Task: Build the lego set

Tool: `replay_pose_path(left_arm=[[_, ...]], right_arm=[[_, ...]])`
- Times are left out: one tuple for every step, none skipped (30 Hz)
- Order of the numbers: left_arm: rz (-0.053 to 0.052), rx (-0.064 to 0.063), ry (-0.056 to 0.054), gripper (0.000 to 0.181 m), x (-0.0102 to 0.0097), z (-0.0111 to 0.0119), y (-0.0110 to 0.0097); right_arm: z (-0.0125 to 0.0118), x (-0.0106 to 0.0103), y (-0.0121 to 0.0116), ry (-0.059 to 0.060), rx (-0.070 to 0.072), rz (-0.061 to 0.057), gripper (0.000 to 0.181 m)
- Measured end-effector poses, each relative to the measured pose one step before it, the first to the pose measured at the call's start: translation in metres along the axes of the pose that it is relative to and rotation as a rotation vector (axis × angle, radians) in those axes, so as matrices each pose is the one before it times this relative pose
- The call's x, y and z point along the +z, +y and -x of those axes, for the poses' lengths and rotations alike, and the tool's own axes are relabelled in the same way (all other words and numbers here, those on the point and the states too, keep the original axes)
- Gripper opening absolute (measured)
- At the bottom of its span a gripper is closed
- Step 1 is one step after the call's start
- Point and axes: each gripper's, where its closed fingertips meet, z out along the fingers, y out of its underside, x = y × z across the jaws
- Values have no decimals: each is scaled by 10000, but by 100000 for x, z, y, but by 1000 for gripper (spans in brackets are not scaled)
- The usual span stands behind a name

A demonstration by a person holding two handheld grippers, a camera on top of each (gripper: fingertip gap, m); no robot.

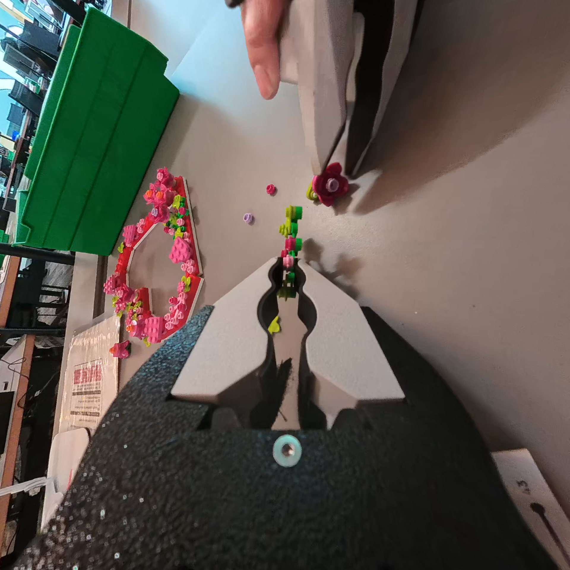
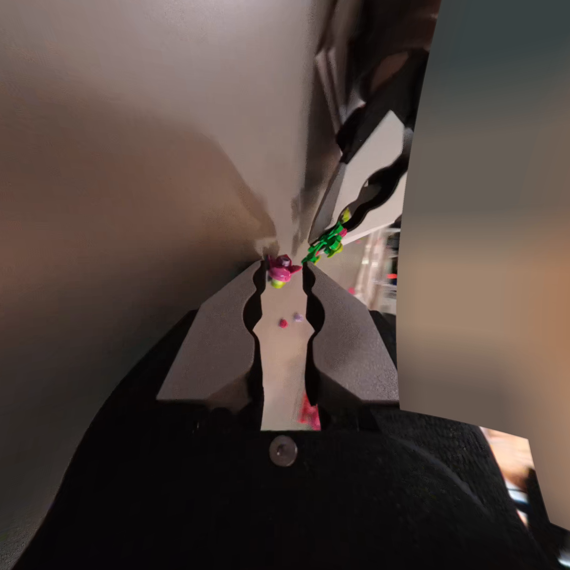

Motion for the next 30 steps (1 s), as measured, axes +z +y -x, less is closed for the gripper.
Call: replay_pose_path(left_arm=[[15, -16, 34, 4, -9, -37, 41], [15, -5, 19, 4, -3, -14, 47], [11, 10, -1, 4, -4, 0, 38], [1, -3, 20, 4, -8, -18, 20], [-8, -20, 34, 4, 23, -40, -7], [-18, -7, 19, 4, 21, -28, -30], [-2, 2, 23, 4, 17, -31, -18], [-9, 2, 25, 4, 14, -37, -24], [-17, -3, 18, 4, 14, -25, -41], [-10, 2, 15, 4, 4, -43, -17], [4, 18, 22, 4, 8, -45, 4], [-5, 43, 2, 4, -6, -30, -3], [8, 53, -21, 4, -12, 26, 10], [10, 49, -22, 4, -5, 29, 9], [4, 23, -25, 4, -13, 45, 28], [-1, 8, -23, 4, -13, 46, 4], [-1, 2, -10, 4, -12, 32, 12], [-17, -2, -16, 4, -15, 39, -12], [-20, -3, -12, 4, -14, 26, -23], [-17, -4, -6, 4, 1, 17, -36], [-13, 5, 10, 4, 20, -30, -14], [4, 22, 14, 4, 16, -51, 25], [10, 42, -14, 4, 37, -28, 31], [19, 48, 2, 4, 23, -54, 25], [9, 51, 3, 4, 23, -68, -18], [-6, 47, -7, 4, 0, -46, -46], [-8, 42, -6, 4, -3, -31, -42], [-2, 24, 4, 4, 2, -40, -23], [-6, 5, 12, 4, 1, -37, -13], [-7, -4, 17, 4, 10, -40, -12]], right_arm=[[-28, -160, -356, -458, 1444, -363, 24], [-86, -138, -281, -448, 1493, -337, 28], [-103, -142, -142, -344, 1103, -248, 32], [-144, -76, 135, -152, 588, -52, 33], [-204, 47, 321, 49, 193, 78, 32], [-11, 172, 404, 19, 0, 141, 31], [96, 244, 276, -10, 51, 61, 27], [69, 183, -23, -22, 122, -114, 23], [76, 99, -119, -74, 115, -127, 22], [-69, 88, -23, 11, 83, -33, 22], [-97, 132, 116, 66, 73, 34, 19], [-96, 119, 120, 36, 207, 15, 18], [-35, 21, 19, -118, 368, -26, 18], [-118, 15, 61, -124, 532, -25, 18], [-129, -36, -44, -142, 583, -147, 17], [-265, -43, -85, -83, 684, -238, 15], [-392, 6, 14, -59, 830, -170, 15], [-319, -87, -54, -152, 671, -132, 15], [-504, -222, -440, 6, 615, -325, 15], [-518, -221, -524, -3, 822, -346, 15], [-427, -120, -188, -71, 913, -135, 15], [-251, -91, -28, -149, 745, -59, 15], [-208, -127, -92, -107, 558, -104, 15], [-250, -57, 28, -48, 617, 6, 15], [70, -3, 93, -255, 586, 30, 15], [349, 10, 50, -417, 413, -58, 15], [155, -29, 195, -291, 262, 85, 15], [35, -92, 201, -201, 116, 97, 15], [-218, -115, 266, -26, 88, 138, 15], [-278, -110, 384, 29, 27, 221, 15]])
